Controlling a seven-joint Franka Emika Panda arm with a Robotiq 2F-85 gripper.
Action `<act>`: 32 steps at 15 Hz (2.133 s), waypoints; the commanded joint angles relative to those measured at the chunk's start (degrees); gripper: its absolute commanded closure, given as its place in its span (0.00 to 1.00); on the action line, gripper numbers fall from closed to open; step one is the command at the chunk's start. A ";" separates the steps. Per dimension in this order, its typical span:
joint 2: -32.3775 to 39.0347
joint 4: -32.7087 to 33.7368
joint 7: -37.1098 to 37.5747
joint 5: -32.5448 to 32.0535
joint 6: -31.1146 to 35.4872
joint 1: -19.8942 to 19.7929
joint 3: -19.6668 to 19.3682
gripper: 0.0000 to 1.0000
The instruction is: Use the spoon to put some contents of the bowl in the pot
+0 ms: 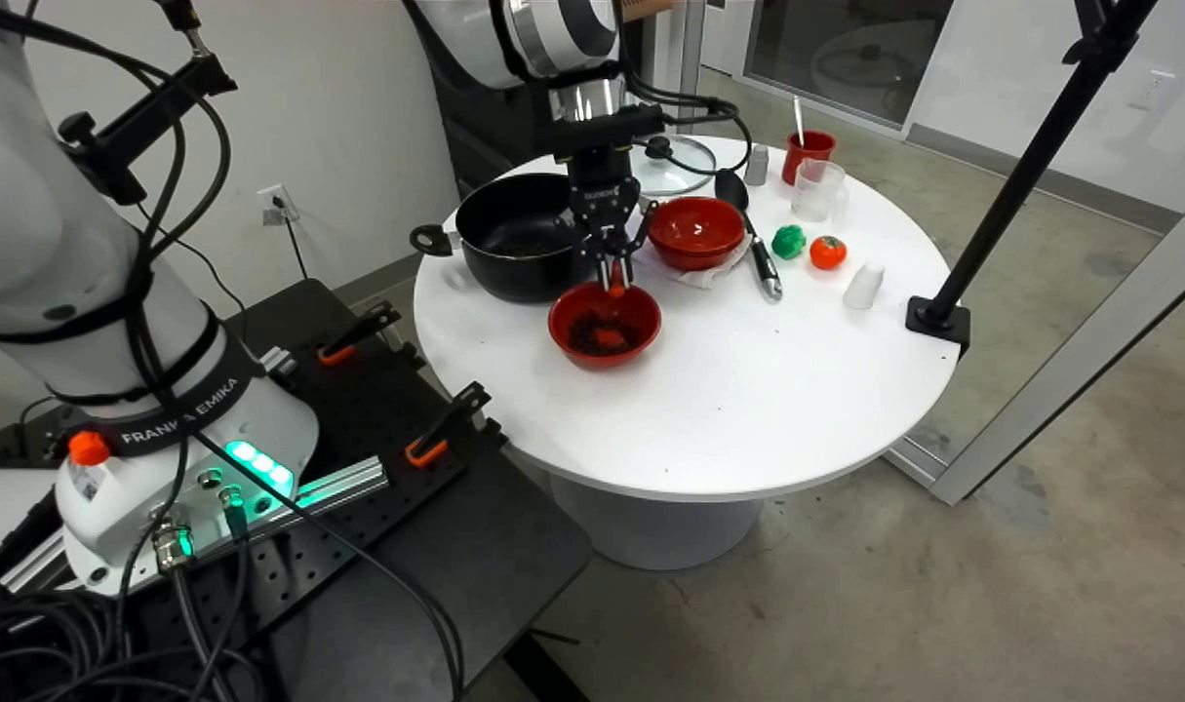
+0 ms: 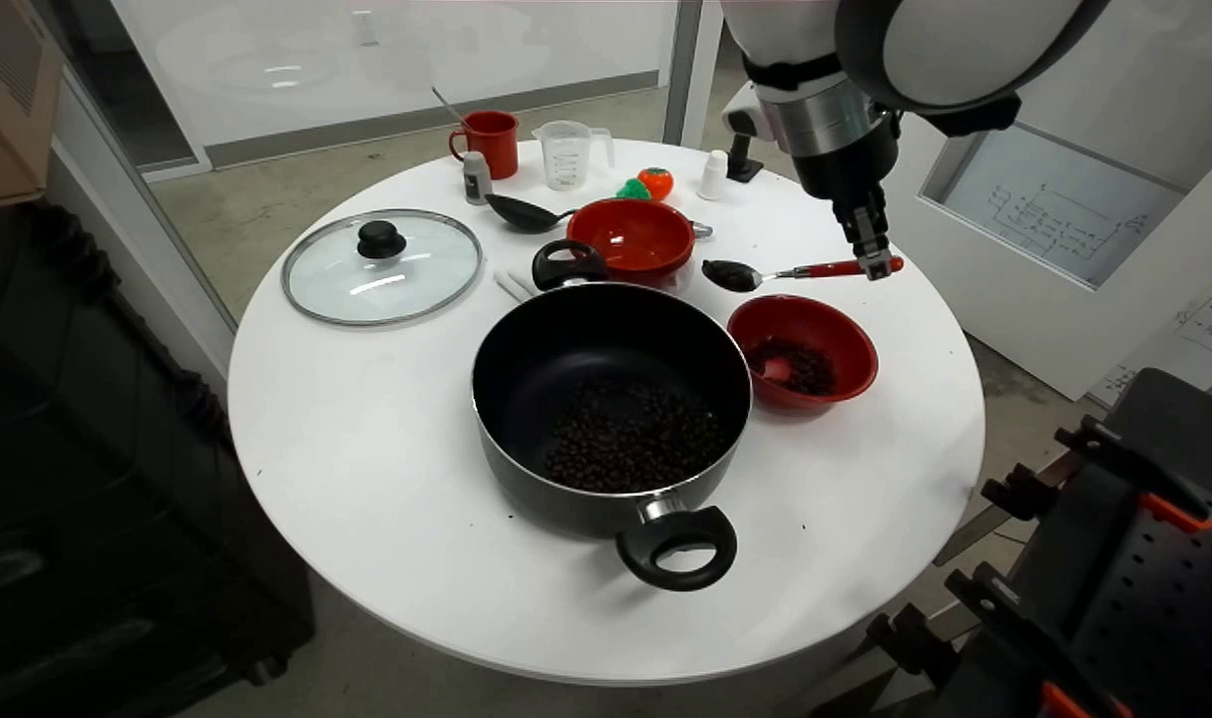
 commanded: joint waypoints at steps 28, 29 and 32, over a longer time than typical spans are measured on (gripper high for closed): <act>2.65 -0.03 48.35 -5.35 -15.82 25.47 7.26 0.95; 3.08 0.14 51.43 -6.36 -16.86 25.94 6.94 0.95; 3.90 0.55 55.65 -6.99 -19.10 25.57 7.48 0.95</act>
